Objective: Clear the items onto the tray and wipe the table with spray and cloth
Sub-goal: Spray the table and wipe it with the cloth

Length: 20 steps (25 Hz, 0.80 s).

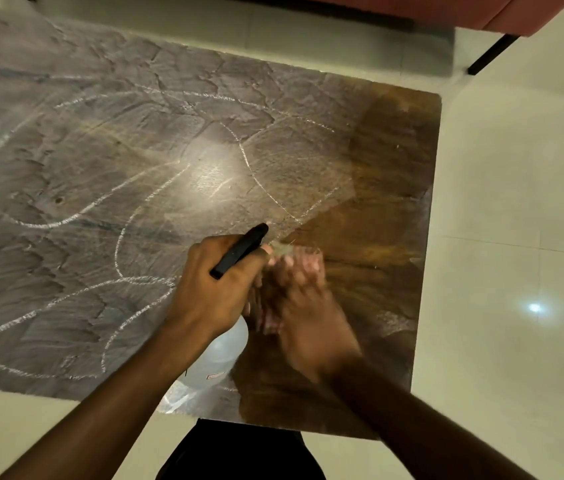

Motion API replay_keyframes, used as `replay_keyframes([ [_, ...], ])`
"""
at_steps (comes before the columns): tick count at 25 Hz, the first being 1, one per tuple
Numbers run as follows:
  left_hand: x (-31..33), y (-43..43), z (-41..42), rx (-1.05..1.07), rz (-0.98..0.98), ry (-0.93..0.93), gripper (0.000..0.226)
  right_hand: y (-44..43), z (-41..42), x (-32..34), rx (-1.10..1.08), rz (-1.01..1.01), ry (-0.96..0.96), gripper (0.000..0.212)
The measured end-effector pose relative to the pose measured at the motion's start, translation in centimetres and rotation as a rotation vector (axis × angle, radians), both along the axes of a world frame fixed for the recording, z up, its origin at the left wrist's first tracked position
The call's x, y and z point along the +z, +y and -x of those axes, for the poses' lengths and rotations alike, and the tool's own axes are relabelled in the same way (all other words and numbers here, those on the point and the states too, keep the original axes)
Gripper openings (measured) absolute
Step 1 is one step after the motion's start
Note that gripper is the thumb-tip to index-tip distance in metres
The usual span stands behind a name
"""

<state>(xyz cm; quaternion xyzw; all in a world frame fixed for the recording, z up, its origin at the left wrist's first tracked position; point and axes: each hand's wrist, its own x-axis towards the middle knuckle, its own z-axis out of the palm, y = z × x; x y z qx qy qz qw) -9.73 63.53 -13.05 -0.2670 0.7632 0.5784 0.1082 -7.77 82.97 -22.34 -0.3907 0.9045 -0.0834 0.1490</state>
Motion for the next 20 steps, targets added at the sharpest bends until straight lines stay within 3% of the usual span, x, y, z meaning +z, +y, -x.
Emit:
replay_keyframes([
  [2,0.2,0.3,1.6,-0.015,0.017,0.003,0.05,1.7,0.6,-0.1,0.507,0.023,-0.041,0.076],
  [4,0.4,0.5,3.0,-0.027,0.034,-0.001,0.047,3.8,6.3,-0.1,0.658,0.028,-0.01,0.078],
  [6,0.4,0.4,4.1,-0.029,0.033,-0.005,0.04,5.7,12.8,-0.1,0.422,-0.013,0.068,0.079],
  [9,0.4,0.4,5.0,-0.002,0.026,0.0,0.035,7.2,21.1,0.9,-0.184,-0.06,0.074,0.076],
  [11,0.3,0.3,5.3,0.026,0.008,-0.005,0.036,4.9,22.0,0.9,-0.521,-0.024,0.053,0.074],
  [12,0.2,0.4,5.6,0.03,0.003,-0.009,0.037,3.2,21.0,0.7,-0.573,-0.029,0.052,0.074],
  [14,0.2,0.5,6.3,0.021,0.01,-0.004,0.042,0.3,16.9,0.2,-0.333,-0.011,0.065,0.078],
  [17,0.3,0.3,7.8,0.031,0.002,0.016,0.039,-0.6,12.0,0.2,0.434,0.013,-0.041,0.073],
  [18,0.3,0.2,8.2,0.025,0.01,0.017,0.038,0.1,13.2,0.2,0.595,0.032,-0.043,0.068],
  [20,0.5,-0.2,9.0,0.01,0.036,0.004,0.039,1.4,17.9,0.3,0.589,-0.011,0.035,0.07],
])
